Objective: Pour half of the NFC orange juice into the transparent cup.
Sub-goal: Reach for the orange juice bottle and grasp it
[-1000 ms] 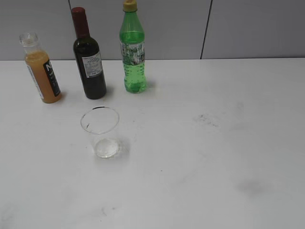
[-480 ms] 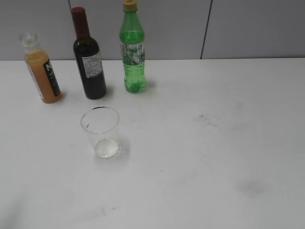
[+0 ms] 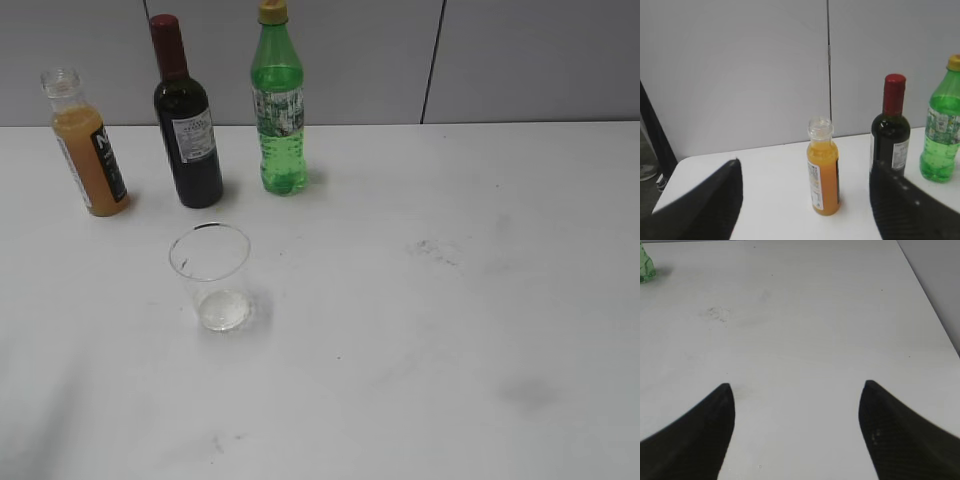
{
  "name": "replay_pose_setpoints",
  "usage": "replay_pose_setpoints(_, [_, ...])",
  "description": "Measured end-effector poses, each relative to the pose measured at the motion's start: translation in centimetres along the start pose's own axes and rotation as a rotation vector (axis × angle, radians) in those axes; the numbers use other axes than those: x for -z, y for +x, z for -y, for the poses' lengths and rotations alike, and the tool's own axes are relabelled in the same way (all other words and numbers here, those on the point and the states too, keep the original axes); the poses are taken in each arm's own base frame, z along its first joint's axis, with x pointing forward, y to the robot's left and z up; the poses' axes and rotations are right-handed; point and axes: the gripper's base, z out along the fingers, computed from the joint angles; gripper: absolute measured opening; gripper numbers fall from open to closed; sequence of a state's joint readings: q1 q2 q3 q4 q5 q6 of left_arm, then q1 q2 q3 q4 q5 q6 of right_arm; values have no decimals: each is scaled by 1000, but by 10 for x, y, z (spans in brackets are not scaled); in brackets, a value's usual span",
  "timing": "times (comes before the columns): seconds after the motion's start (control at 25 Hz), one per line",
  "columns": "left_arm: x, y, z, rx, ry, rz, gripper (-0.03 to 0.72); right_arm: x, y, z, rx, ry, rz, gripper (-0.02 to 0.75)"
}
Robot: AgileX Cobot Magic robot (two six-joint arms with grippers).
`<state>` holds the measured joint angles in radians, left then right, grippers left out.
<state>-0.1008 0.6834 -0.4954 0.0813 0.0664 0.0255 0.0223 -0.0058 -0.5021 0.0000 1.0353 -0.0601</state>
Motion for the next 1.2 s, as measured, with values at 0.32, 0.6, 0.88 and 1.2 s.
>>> replay_pose_setpoints(0.32, [-43, 4, 2, 51, 7, 54, 599, 0, 0, 0, 0, 0, 0, 592])
replay_pose_setpoints(0.6, [-76, 19, 3, 71, 6, 35, 594, 0, 0, 0, 0, 0, 0, 592])
replay_pose_setpoints(0.88, [-103, 40, 5, 94, 0, -10, 594, 0, 0, 0, 0, 0, 0, 591])
replay_pose_setpoints(1.2, [-132, 70, 8, 99, -4, -59, 594, 0, 0, 0, 0, 0, 0, 591])
